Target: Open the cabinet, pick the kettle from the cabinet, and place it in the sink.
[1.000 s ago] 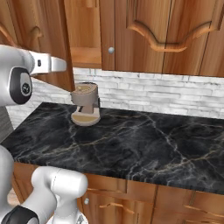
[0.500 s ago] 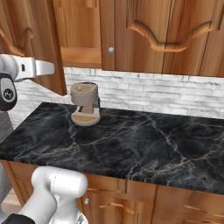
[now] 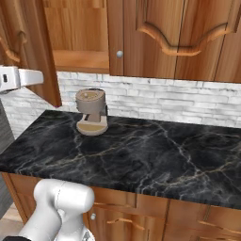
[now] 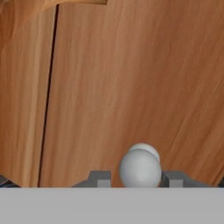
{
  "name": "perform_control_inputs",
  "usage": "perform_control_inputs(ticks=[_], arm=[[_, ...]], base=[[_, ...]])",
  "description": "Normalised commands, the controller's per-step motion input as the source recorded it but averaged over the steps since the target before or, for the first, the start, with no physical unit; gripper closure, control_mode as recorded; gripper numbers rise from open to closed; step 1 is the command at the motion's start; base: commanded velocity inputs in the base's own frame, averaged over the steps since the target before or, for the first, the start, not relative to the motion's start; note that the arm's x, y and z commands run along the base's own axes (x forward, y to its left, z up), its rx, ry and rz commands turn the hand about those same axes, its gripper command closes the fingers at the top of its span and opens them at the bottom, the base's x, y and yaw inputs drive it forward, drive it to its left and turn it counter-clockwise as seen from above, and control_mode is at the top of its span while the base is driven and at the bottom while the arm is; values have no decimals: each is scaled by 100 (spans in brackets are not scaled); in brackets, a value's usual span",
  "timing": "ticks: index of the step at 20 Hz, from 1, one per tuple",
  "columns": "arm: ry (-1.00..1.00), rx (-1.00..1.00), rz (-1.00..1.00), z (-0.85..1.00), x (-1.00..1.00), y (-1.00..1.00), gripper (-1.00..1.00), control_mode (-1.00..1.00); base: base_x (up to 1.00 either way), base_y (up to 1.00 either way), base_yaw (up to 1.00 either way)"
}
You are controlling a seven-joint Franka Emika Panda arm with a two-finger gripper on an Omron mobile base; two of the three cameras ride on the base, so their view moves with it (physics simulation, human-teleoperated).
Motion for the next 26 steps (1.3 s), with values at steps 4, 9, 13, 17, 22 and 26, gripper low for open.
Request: perform_control_inputs(ticks=[4, 9, 13, 17, 22, 26], arm=[[0, -7, -8, 2, -24, 50, 100, -100], [0, -7, -9, 2, -21, 53, 100, -100], [0, -6, -8, 1, -21, 53, 100, -100], [0, -4, -6, 2, -19, 51, 100, -100], [0, -4, -7, 1, -14, 49, 100, -100], [1, -1, -6, 0, -8, 36, 100, -100]], base=[[0, 0, 0], [0, 0, 0], [0, 0, 0], [0, 0, 0], [0, 0, 0], [0, 0, 0]])
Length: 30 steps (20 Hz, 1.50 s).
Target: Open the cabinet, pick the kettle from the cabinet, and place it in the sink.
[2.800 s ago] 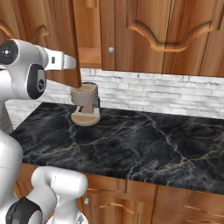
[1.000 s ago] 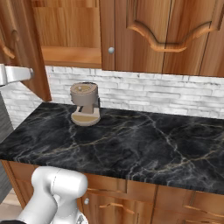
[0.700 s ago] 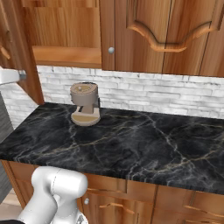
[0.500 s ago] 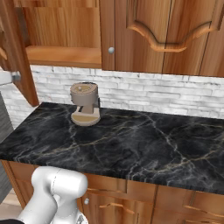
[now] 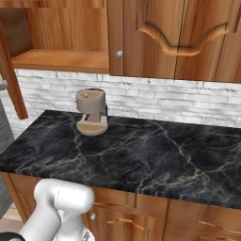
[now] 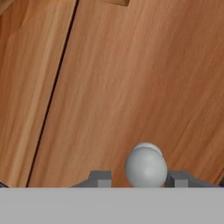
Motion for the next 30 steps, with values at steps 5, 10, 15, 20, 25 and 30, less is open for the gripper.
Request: perform_control_inputs(ticks=[5, 10, 15, 20, 25, 30], arm=[[4, 0, -6, -1, -4, 29, -100, -100], [4, 0, -10, -5, -17, 1, -100, -100], [0, 1, -16, -9, -39, 0, -100, -100], [-4, 11, -5, -4, -33, -21, -100, -100], [-13, 19, 0, 0, -29, -37, -100, -100], [-21, 29, 1, 0, -40, -42, -100, -100]], base=[[0, 0, 0], [0, 0, 0], [0, 0, 0], [0, 0, 0], [0, 0, 0], [0, 0, 0]])
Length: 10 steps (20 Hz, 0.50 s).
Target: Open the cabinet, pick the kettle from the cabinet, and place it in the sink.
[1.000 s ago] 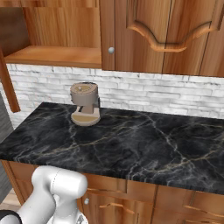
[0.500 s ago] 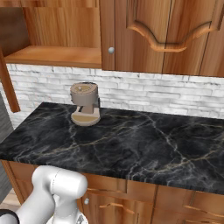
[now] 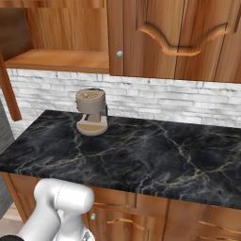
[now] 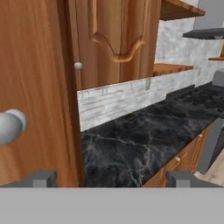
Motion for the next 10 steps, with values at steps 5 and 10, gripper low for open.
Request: perform_control_inputs(ticks=[5, 10], arm=[[-4, 37, 3, 0, -13, -45, -100, -100], [-2, 38, 8, 2, -3, -43, -100, -100]], base=[[0, 0, 0], [0, 0, 0]])
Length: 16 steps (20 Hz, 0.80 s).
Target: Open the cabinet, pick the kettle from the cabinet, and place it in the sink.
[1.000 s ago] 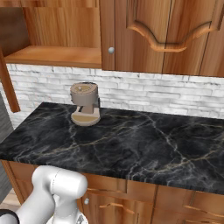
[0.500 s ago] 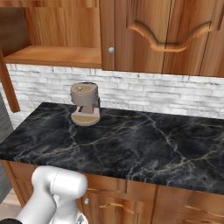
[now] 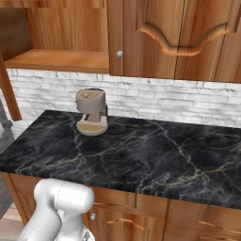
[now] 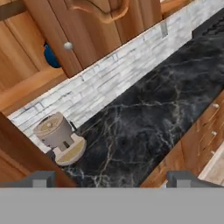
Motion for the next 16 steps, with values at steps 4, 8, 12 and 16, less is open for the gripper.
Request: perform_control_inputs(ticks=[4, 8, 12, 16], arm=[[-1, 40, 14, 2, 0, -38, -100, -100], [4, 37, 8, 0, 15, -33, -100, -100], [5, 35, 0, 0, 21, -28, -100, -100], [0, 39, 0, 0, 20, -5, -100, -100]], base=[[0, 0, 0], [0, 0, 0], [0, 0, 0], [0, 0, 0]])
